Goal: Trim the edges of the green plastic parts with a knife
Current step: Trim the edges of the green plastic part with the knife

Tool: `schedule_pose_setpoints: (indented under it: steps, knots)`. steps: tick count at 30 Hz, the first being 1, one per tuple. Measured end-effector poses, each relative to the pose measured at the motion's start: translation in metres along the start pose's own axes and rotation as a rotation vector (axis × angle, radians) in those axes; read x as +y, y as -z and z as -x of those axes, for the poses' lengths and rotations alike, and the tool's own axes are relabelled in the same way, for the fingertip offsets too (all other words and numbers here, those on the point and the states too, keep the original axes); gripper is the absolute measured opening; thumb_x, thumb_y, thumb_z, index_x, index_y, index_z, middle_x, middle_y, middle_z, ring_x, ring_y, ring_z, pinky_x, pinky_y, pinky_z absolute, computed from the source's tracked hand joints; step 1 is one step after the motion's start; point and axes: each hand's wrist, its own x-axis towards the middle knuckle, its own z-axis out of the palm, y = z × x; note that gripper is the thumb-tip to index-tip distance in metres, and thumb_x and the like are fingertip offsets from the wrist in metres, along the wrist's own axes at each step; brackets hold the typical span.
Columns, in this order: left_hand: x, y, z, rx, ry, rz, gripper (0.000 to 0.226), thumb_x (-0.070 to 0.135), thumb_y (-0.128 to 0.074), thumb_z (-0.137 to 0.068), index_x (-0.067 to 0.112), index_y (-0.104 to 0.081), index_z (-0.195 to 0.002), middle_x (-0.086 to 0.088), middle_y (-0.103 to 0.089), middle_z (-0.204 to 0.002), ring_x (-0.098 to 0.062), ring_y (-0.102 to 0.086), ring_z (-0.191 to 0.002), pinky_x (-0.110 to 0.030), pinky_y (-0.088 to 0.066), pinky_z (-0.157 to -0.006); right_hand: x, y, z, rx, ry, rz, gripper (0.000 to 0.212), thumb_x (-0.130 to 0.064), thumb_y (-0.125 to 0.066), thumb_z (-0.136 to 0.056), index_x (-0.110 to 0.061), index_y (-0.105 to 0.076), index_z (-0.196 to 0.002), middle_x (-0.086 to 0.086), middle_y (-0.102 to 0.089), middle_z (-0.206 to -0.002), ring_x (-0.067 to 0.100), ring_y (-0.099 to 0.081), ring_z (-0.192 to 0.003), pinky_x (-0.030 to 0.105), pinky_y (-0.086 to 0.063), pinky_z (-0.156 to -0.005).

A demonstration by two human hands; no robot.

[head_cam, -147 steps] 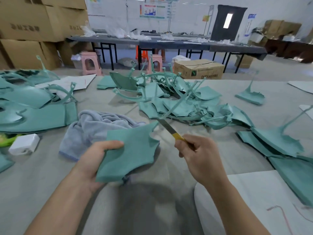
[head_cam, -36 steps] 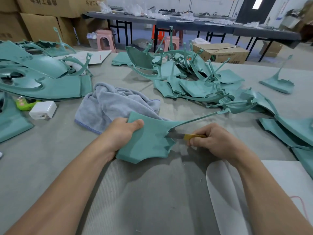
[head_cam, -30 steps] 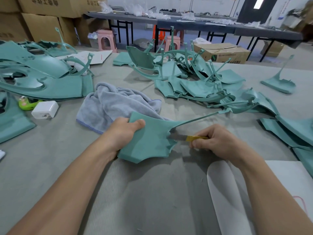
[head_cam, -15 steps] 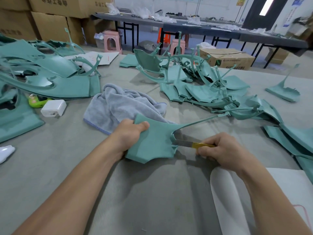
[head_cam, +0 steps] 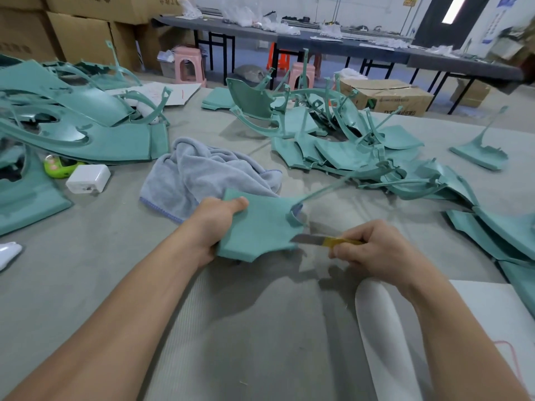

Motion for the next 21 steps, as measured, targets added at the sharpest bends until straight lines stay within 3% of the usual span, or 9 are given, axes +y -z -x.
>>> schedule_pose_setpoints:
  steps: [2, 5, 10, 11, 13, 15, 16, 19, 21]
  knots:
    - [0.005, -0.002, 0.003, 0.025, 0.024, 0.152, 0.016, 0.017, -0.059, -0.1, 0.003, -0.066, -0.096, -0.009, -0.074, -0.067, -0.022, -0.07, -0.05, -0.03, -0.051, -0.037, 0.0, 0.003, 0.002, 0.127, 0.076, -0.217, 0.018, -0.01, -0.072, -0.087, -0.019, -0.081, -0.073, 0.002, -0.053, -0.05, 0.012, -0.041, -0.05, 0.026, -0.034, -0.055]
    - [0.009, -0.004, 0.005, 0.061, -0.002, 0.323, 0.015, 0.016, -0.058, -0.1, 0.005, -0.066, -0.094, -0.008, -0.074, -0.067, -0.02, -0.07, -0.05, -0.027, -0.049, -0.038, -0.014, 0.001, 0.008, 0.219, 0.224, -0.461, 0.014, -0.01, -0.071, -0.084, -0.015, -0.08, -0.073, 0.005, -0.049, -0.049, 0.013, -0.039, -0.052, 0.019, -0.034, -0.054]
    - [0.006, -0.014, 0.007, 0.103, 0.002, 0.435, 0.017, 0.017, -0.056, -0.101, 0.003, -0.066, -0.104, -0.014, -0.075, -0.084, -0.023, -0.07, -0.058, -0.026, -0.05, -0.039, -0.042, -0.039, 0.013, -0.003, 0.311, -0.292, 0.018, -0.029, -0.073, -0.077, -0.013, -0.079, -0.074, 0.013, -0.056, -0.054, 0.018, -0.043, -0.053, 0.037, -0.034, -0.053]
    - [0.007, -0.015, 0.008, 0.089, 0.022, 0.451, 0.017, 0.017, -0.055, -0.102, 0.004, -0.066, -0.102, -0.013, -0.075, -0.079, -0.021, -0.069, -0.054, -0.023, -0.048, -0.037, -0.044, -0.044, 0.011, 0.015, 0.313, -0.263, 0.021, -0.03, -0.072, -0.079, -0.01, -0.076, -0.071, 0.016, -0.056, -0.055, 0.018, -0.043, -0.053, 0.038, -0.033, -0.053]
    - [0.009, -0.014, 0.009, 0.071, 0.062, 0.472, 0.018, 0.018, -0.053, -0.103, 0.007, -0.062, -0.092, -0.007, -0.069, -0.058, -0.015, -0.062, -0.039, -0.015, -0.037, -0.031, -0.04, -0.047, 0.006, 0.197, 0.273, -0.298, 0.026, -0.026, -0.075, -0.085, -0.009, -0.071, -0.066, 0.021, -0.055, -0.059, 0.017, -0.04, -0.052, 0.034, -0.03, -0.051]
    - [0.01, -0.012, 0.009, 0.074, 0.08, 0.496, 0.02, 0.018, -0.053, -0.103, 0.008, -0.06, -0.087, -0.003, -0.066, -0.05, -0.011, -0.059, -0.034, -0.012, -0.034, -0.03, -0.039, -0.048, 0.006, 0.383, 0.257, -0.358, 0.03, -0.022, -0.075, -0.089, -0.009, -0.068, -0.063, 0.022, -0.054, -0.059, 0.017, -0.038, -0.052, 0.032, -0.029, -0.05]
    - [0.01, -0.012, 0.008, 0.074, 0.079, 0.503, 0.02, 0.018, -0.053, -0.103, 0.008, -0.06, -0.087, -0.002, -0.066, -0.051, -0.011, -0.059, -0.035, -0.012, -0.035, -0.031, -0.04, -0.05, 0.008, 0.378, 0.287, -0.382, 0.03, -0.023, -0.075, -0.088, -0.011, -0.067, -0.061, 0.021, -0.054, -0.058, 0.016, -0.039, -0.052, 0.031, -0.03, -0.05]
    - [0.01, -0.014, 0.009, 0.064, 0.067, 0.513, 0.021, 0.016, -0.052, -0.103, 0.006, -0.06, -0.087, -0.004, -0.066, -0.05, -0.013, -0.059, -0.035, -0.013, -0.036, -0.031, -0.052, -0.062, 0.013, 0.089, 0.364, -0.35, 0.024, -0.034, -0.072, -0.082, -0.016, -0.073, -0.066, 0.014, -0.058, -0.055, 0.011, -0.042, -0.05, 0.029, -0.032, -0.05]
    - [0.01, -0.014, 0.009, 0.056, 0.072, 0.498, 0.023, 0.018, -0.052, -0.103, 0.006, -0.059, -0.085, -0.004, -0.064, -0.049, -0.012, -0.056, -0.032, -0.012, -0.031, -0.03, -0.051, -0.063, 0.008, 0.167, 0.318, -0.312, 0.03, -0.031, -0.073, -0.086, -0.013, -0.069, -0.063, 0.002, -0.048, -0.048, 0.007, -0.035, -0.047, 0.025, -0.028, -0.047]
